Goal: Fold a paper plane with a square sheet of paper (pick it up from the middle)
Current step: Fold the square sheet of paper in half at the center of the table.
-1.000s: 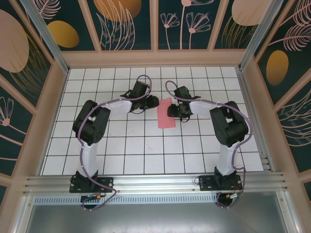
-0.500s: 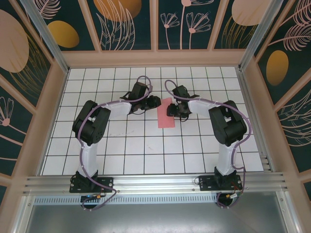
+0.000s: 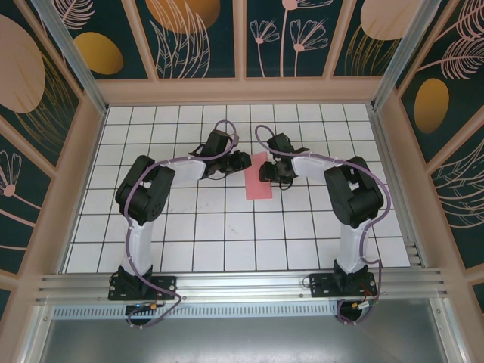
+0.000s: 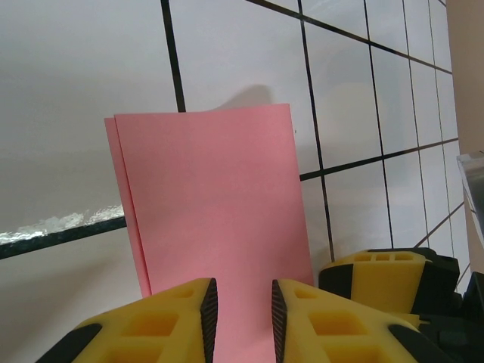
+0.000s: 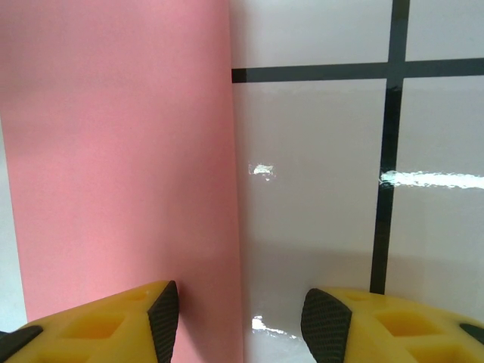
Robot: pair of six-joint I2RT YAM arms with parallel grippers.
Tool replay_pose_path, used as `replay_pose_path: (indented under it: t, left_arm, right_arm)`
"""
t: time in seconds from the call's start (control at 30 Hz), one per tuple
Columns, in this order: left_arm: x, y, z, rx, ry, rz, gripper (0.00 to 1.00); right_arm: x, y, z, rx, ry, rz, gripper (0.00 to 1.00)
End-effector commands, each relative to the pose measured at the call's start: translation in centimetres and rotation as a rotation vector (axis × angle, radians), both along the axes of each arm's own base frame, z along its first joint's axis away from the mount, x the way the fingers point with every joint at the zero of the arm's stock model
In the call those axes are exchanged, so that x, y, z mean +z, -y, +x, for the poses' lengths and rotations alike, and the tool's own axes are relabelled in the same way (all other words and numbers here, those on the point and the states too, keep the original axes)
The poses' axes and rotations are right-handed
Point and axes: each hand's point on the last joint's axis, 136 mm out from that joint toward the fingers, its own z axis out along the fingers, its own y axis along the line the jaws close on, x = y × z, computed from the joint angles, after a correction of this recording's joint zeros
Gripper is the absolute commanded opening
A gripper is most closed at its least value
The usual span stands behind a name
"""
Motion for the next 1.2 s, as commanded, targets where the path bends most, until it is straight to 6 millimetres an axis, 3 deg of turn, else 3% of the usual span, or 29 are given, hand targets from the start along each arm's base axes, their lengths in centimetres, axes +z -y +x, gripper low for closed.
replay_pose_path:
  t: [0.0, 0.77, 1.17]
  left_arm:
    - [-1.1, 0.7, -0.5, -0.023, -0.024, -0.014, 0.27]
    - [-3.1, 1.4, -2.2, -0.069, -0.074, 0.013, 0.22]
    - [-7.4, -0.8, -3.2, -0.026, -0.162, 0.178, 0.19]
  right_arm:
    - [-8.5, 1.9, -2.7, 0.016, -0.132, -0.105, 0.55]
    - [-8.8, 2.1, -2.5, 0.015, -0.138, -0.120, 0.56]
    - [-8.2, 1.9, -2.3, 0.010, -0.130, -0.107, 0.56]
